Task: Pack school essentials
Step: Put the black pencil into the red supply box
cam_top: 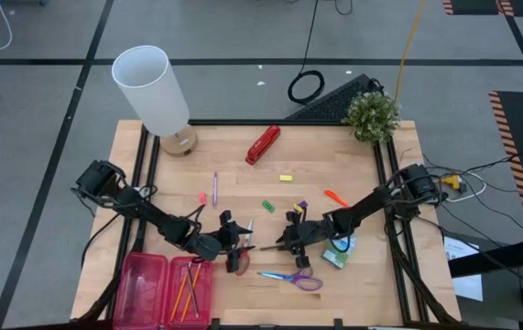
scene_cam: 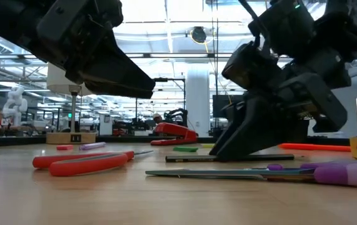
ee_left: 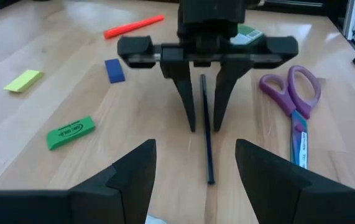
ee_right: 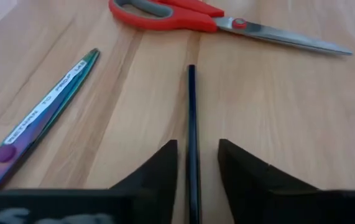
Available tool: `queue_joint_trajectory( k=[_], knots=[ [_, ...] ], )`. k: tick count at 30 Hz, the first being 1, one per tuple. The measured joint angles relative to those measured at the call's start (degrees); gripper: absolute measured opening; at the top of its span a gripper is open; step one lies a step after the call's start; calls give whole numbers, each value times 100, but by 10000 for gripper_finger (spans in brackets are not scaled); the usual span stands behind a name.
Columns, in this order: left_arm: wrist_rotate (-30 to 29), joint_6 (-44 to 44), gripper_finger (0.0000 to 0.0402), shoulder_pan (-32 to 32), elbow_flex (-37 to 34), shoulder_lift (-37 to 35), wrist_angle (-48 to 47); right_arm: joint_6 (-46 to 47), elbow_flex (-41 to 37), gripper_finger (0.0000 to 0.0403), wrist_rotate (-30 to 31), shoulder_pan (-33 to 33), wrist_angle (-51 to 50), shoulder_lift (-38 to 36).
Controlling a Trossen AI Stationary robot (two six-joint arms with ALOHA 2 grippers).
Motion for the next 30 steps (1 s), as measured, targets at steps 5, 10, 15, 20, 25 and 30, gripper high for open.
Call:
queue_joint_trajectory(
  k=[5,10,15,20,25,30],
  knots=[
    [0,17,223,-1,0,0,7,-7,7,37,-178,-91,28,203],
    [0,14,223,-2,0,0,6,-27,1,13,-198,-89,-21,216],
    [0,2,223,-2,0,0,4,-24,-6,21,-204,-89,238,218],
    [2,0,223,-46,0,0,-28,-24,-11,11,-331,-97,324,116],
    [2,-109,223,-96,0,55,-48,-10,-30,12,-364,-89,269,-95],
    [86,-127,223,-112,0,55,-9,-7,-35,12,-353,-89,321,-214]
  ],
)
